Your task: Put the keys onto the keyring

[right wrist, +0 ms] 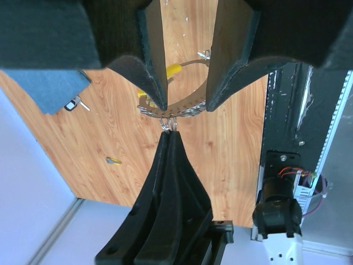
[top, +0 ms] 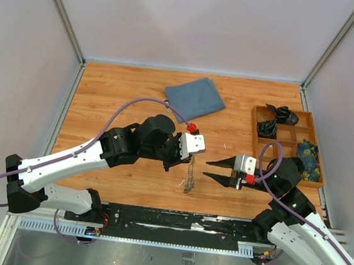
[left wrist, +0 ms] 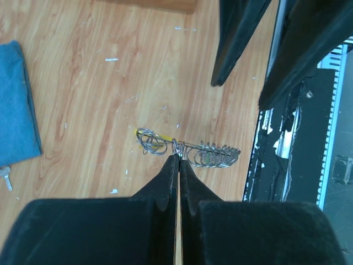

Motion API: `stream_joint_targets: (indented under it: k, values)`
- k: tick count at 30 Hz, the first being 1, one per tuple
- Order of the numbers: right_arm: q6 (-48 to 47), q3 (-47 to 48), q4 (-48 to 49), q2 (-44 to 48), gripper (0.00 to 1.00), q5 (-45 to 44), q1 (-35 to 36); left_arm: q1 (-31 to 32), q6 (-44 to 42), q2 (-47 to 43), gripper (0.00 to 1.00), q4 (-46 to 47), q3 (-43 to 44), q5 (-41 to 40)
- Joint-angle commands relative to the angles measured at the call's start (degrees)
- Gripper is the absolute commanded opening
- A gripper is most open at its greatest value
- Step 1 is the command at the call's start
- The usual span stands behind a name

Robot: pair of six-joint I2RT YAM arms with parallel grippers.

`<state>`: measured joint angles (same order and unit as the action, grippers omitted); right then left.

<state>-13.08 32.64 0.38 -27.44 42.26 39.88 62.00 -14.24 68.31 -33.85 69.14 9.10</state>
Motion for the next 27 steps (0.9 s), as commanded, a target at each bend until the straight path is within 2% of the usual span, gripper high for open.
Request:
stream_joint_targets:
  k: [1,10,19,23,27]
  values:
    - [-7.3,3.3,-3.7,-1.0,0.34,4.2,1.6,2.3,-1.9,-0.4,0.01,-1.1,4.2,0.6]
    - [-6.8,6.0,-3.1,-4.8,0.42,3.4,3.9,6.2,-2.7,1.0,0.01,-3.1,7.4,-1.0]
    - [-6.2,7.5,-4.6,-7.2,0.37,5.4,4.9,8.5,-3.2,2.1,0.00,-4.8,9.4,-2.7]
    - [-10.5,9.3,-11.3,-6.5,0.35,4.7,4.9,9.1,-3.5,2.6,0.01,-6.2,10.2,-3.8]
    - [-16.8,11.6,-19.4,-5.0,0.46,-3.3,4.9,10.2,-4.1,3.4,0.00,-8.1,11.2,-5.3]
